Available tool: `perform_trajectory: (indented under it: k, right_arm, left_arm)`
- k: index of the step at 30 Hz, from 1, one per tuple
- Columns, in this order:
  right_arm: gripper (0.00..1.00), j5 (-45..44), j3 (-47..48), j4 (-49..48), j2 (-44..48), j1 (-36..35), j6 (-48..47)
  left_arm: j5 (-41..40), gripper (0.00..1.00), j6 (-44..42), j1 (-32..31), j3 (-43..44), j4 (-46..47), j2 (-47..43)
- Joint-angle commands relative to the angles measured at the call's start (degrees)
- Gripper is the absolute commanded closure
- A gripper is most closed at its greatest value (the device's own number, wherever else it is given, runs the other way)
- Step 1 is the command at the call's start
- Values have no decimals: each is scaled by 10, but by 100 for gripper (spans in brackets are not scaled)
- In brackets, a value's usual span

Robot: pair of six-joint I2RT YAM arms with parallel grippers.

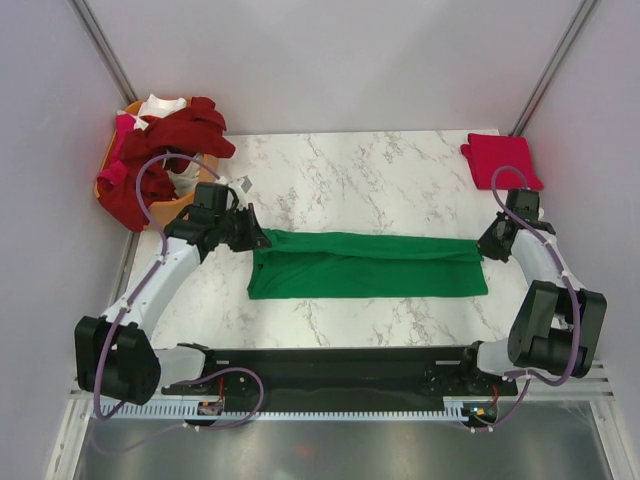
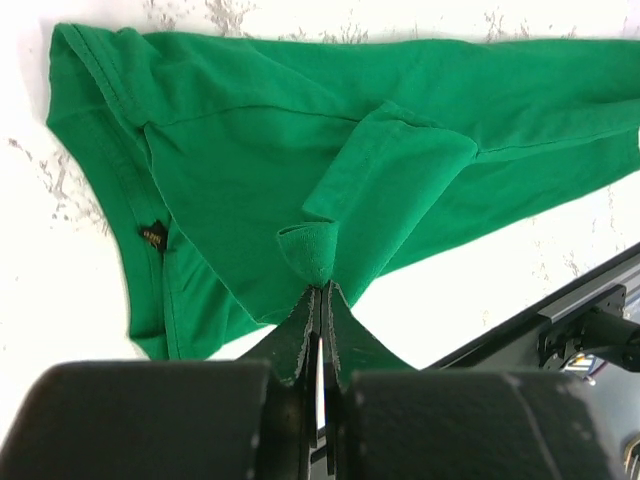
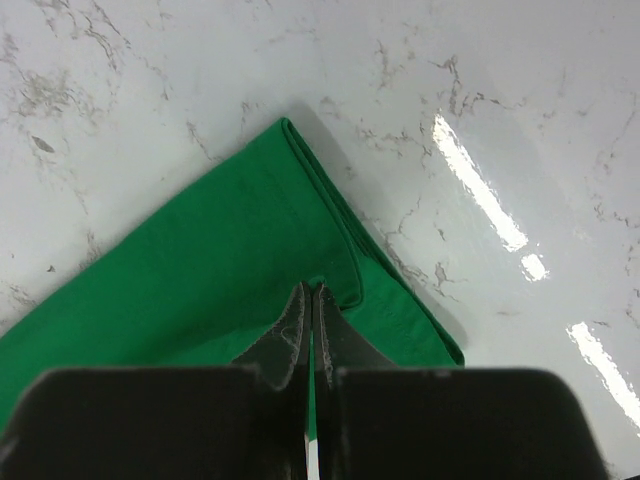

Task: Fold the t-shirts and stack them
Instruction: Fold the tshirt

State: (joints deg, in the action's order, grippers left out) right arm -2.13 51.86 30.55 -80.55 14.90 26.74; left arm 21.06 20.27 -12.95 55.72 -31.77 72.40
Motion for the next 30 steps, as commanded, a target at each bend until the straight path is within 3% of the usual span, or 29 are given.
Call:
perform_trajectory:
  k: [1,13,17,18,19,20,22,24,28,30]
  right_arm:
    - [100,2,-16,-11,29,2,4]
    - [98,-1,-79,-23,43,45,16]
    - [57,5,-94,-35,41,68,19]
    - [24,9,-94,-36,36,69,19]
    - [12,6,-96,-36,34,70,22]
    - [3,3,-96,-37,32,71,23]
    - [2,-4,-91,-39,29,71,23]
    - [2,-14,-85,-38,37,71,25]
    - [2,-7,-55,-36,65,71,24]
    - [2,7,-44,-37,75,68,23]
  left_arm:
    - [-2,98,-22,-1,-16,-14,-32]
    - [-13,92,-17,-2,-79,-38,-46]
    - [-15,91,-19,-8,-71,-47,-21]
    - [-22,89,-20,-8,-70,-52,-6]
    - [-22,86,-22,-8,-69,-55,3]
    - [-24,79,-22,-8,-69,-57,13]
    - [-31,71,-23,-8,-59,-69,49]
    - [-49,54,-23,-8,-49,-80,68]
    - [-80,3,-4,-8,-23,-102,40]
    - [-96,0,29,-8,-22,-101,17]
